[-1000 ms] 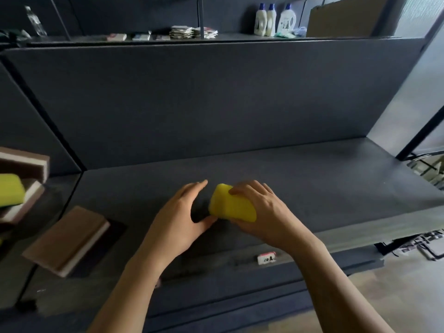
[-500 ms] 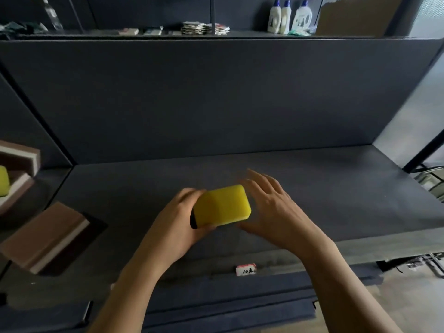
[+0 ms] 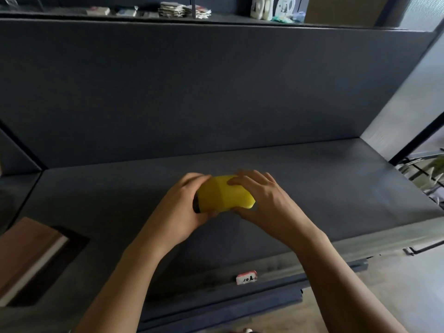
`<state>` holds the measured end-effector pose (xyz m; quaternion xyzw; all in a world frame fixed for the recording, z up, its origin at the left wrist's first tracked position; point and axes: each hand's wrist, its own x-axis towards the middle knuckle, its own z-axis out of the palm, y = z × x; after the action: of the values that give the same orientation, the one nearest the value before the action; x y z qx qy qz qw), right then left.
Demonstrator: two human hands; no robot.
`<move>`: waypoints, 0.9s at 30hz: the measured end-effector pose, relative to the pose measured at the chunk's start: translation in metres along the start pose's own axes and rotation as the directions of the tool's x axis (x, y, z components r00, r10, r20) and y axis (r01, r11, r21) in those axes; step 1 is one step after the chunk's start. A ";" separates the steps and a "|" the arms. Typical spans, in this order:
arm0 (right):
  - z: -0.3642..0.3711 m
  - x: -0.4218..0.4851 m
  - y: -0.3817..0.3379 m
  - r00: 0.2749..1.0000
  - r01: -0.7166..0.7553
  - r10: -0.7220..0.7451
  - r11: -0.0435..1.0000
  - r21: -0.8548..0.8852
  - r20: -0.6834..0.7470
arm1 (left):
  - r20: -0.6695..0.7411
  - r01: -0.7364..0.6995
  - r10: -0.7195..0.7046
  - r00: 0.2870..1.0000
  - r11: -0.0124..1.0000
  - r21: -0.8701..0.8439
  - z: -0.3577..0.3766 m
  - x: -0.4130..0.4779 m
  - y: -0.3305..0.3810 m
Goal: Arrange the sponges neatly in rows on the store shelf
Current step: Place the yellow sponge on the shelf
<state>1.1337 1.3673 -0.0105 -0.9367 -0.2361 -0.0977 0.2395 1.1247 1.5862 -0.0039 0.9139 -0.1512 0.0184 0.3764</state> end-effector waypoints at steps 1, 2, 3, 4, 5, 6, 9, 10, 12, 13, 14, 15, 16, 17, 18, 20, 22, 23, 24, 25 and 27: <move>-0.002 0.002 0.003 1.000 -0.009 0.009 1.000 0.010 0.009 | 0.001 0.004 -0.004 1.000 1.000 -0.003 0.001 0.003 0.001; -0.004 0.005 0.007 1.000 -0.015 0.015 1.000 0.017 0.017 | -0.005 0.006 -0.006 1.000 1.000 -0.002 0.001 0.006 0.001; -0.007 0.009 0.012 1.000 -0.017 0.017 1.000 0.019 0.017 | -0.018 0.007 -0.007 1.000 1.000 0.003 0.002 0.010 0.001; -0.010 0.013 0.020 1.000 -0.015 0.015 1.000 0.016 0.012 | -0.038 0.012 -0.012 0.999 1.000 0.011 0.004 0.015 0.002; -0.012 0.018 0.027 1.000 -0.016 0.016 1.000 0.009 0.007 | -0.054 0.022 -0.021 0.998 0.999 0.027 0.005 0.020 0.001; -0.013 0.023 0.033 1.000 -0.026 0.026 1.000 0.001 0.003 | -0.060 0.034 -0.032 0.998 0.999 0.043 0.005 0.022 0.001; -0.020 0.038 0.054 0.997 -0.069 0.070 0.998 -0.010 0.023 | -0.052 0.068 -0.065 0.997 0.996 0.064 0.011 0.030 0.004; -0.022 0.042 0.061 0.997 -0.073 0.073 0.997 -0.010 0.031 | -0.049 0.074 -0.071 0.996 0.995 0.066 0.013 0.032 0.005; -0.025 0.050 0.074 0.996 -0.073 0.073 0.997 -0.013 0.045 | -0.048 0.084 -0.080 0.996 0.993 0.079 0.017 0.034 0.006; -0.026 0.053 0.080 0.995 -0.079 0.080 0.997 -0.016 0.058 | -0.049 0.087 -0.083 0.995 0.992 0.087 0.019 0.035 0.006; -0.026 0.056 0.086 0.993 -0.088 0.089 0.996 -0.015 0.075 | -0.049 0.091 -0.087 0.995 0.991 0.093 0.022 0.036 0.008; -0.026 0.057 0.092 0.990 -0.099 0.100 0.995 -0.012 0.095 | -0.048 0.095 -0.091 0.995 0.991 0.099 0.024 0.037 0.009; -0.026 0.058 0.096 0.987 -0.108 0.108 0.994 -0.006 0.115 | -0.046 0.095 -0.091 0.995 0.990 0.102 0.027 0.039 0.011; -0.024 0.058 0.099 0.985 -0.112 0.111 0.994 -0.002 0.132 | -0.047 0.090 -0.086 0.995 0.990 0.107 0.030 0.041 0.014; -0.023 0.058 0.102 0.984 -0.106 0.105 0.994 -0.001 0.141 | -0.050 0.078 -0.073 0.996 0.990 0.117 0.033 0.043 0.017; -0.021 0.057 0.106 0.986 -0.087 0.086 0.996 -0.004 0.145 | -0.060 0.042 -0.033 0.998 0.985 0.165 0.040 0.049 0.023; -0.021 0.057 0.107 0.986 -0.076 0.077 0.997 -0.012 0.151 | -0.073 0.019 -0.002 0.997 0.973 0.231 0.046 0.057 0.030; -0.023 0.056 0.107 0.985 -0.074 0.075 0.997 -0.017 0.154 | -0.082 0.009 0.012 0.997 0.966 0.259 0.049 0.062 0.033; -0.025 0.055 0.106 0.986 -0.071 0.073 0.997 -0.017 0.147 | -0.089 -0.002 0.028 0.996 0.959 0.283 0.052 0.067 0.035; -0.026 0.054 0.106 0.989 -0.067 0.068 0.998 -0.010 0.129 | -0.091 -0.012 0.041 0.995 0.953 0.303 0.055 0.072 0.037; -0.028 0.050 0.107 0.996 -0.053 0.052 0.999 0.005 0.072 | -0.089 -0.032 0.066 0.994 0.942 0.335 0.061 0.082 0.041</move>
<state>1.2280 1.2904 -0.0145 -0.9446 -0.2203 -0.0567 0.2365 1.1862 1.4953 -0.0075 0.9582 -0.1499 0.0983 0.2228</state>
